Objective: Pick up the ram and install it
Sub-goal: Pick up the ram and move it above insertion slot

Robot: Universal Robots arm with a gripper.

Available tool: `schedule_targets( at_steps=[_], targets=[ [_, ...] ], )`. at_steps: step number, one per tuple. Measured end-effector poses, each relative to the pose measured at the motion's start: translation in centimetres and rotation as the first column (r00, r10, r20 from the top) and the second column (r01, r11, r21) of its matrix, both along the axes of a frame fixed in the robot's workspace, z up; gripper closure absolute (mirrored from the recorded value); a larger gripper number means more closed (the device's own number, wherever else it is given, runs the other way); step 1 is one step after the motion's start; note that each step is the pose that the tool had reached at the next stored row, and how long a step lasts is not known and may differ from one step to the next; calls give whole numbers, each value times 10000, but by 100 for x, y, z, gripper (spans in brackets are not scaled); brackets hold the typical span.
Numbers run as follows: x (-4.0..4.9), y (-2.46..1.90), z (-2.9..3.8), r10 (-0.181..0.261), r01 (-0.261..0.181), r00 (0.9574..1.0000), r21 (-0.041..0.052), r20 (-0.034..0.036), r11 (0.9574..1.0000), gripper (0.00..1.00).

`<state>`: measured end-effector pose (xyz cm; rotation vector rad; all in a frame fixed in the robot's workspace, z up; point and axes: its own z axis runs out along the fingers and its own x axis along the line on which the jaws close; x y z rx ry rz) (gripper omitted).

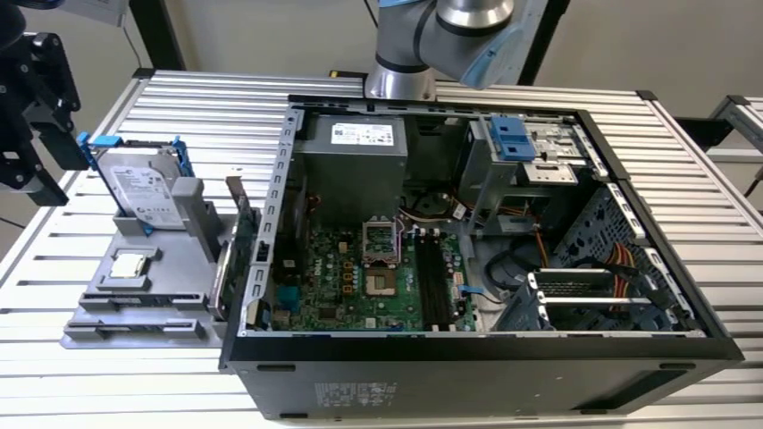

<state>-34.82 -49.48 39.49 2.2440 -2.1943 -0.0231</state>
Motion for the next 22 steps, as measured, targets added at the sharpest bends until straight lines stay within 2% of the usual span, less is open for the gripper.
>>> schedule_targets(
  at_steps=[11, 22],
  targets=[
    [0, 0, -12, 0, 0, 10000, 1, 1, 10000, 0],
    [0, 0, -83, 0, 0, 10000, -33, 1, 10000, 0]
  ],
)
